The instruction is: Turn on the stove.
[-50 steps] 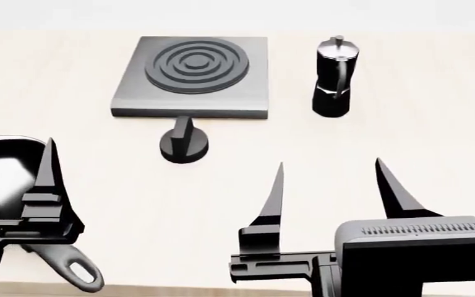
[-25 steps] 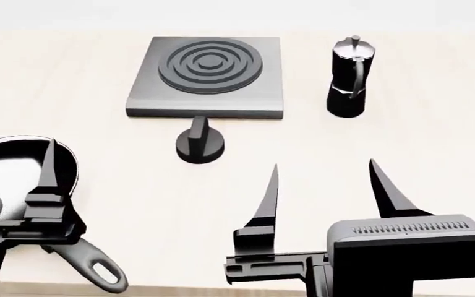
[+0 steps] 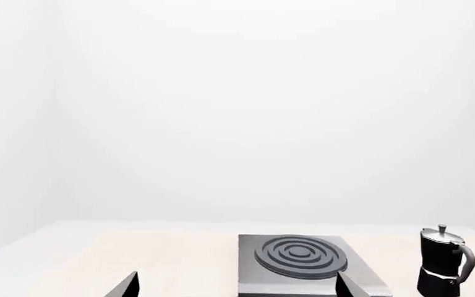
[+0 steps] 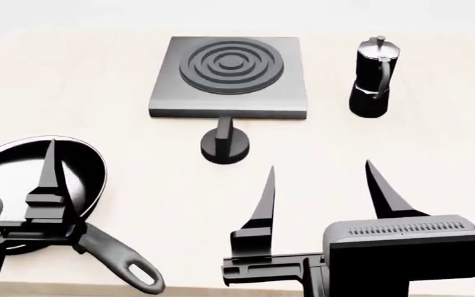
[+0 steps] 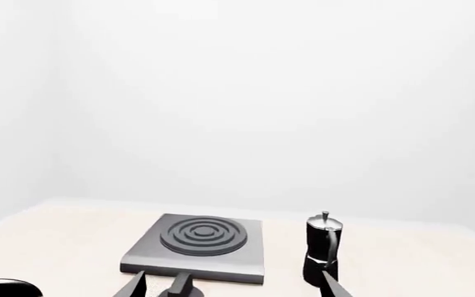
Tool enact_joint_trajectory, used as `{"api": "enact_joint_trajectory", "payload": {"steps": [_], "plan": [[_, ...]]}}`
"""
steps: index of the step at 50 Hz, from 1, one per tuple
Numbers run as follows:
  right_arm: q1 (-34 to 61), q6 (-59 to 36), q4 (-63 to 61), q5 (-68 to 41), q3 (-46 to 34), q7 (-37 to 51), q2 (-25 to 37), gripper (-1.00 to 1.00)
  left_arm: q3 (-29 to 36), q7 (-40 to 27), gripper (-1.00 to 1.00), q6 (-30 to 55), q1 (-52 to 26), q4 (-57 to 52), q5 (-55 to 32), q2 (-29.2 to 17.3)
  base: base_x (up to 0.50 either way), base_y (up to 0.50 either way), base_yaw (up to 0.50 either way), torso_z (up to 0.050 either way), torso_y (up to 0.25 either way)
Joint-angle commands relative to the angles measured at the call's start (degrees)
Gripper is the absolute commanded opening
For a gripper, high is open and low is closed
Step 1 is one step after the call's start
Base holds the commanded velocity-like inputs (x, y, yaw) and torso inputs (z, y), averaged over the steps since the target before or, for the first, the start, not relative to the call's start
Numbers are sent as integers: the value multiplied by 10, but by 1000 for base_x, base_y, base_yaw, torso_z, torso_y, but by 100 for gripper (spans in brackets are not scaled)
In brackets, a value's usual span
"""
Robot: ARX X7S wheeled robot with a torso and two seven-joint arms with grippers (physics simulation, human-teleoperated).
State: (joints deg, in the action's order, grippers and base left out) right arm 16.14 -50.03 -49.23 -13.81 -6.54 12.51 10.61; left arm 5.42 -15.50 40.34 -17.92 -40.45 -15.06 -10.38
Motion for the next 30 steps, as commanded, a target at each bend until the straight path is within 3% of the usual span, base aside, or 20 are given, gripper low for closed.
{"api": "enact_joint_trajectory", "payload": {"steps": [1, 30], "plan": [[0, 3, 2, -3, -4, 4, 3, 100, 2, -4, 100, -4, 1, 2, -3, -3, 0, 184, 0, 0, 0], [0, 13, 10, -12, -16, 10, 11, 100, 9, -14, 100, -11, -1, 9, -8, -12, 0, 183, 0, 0, 0]]}}
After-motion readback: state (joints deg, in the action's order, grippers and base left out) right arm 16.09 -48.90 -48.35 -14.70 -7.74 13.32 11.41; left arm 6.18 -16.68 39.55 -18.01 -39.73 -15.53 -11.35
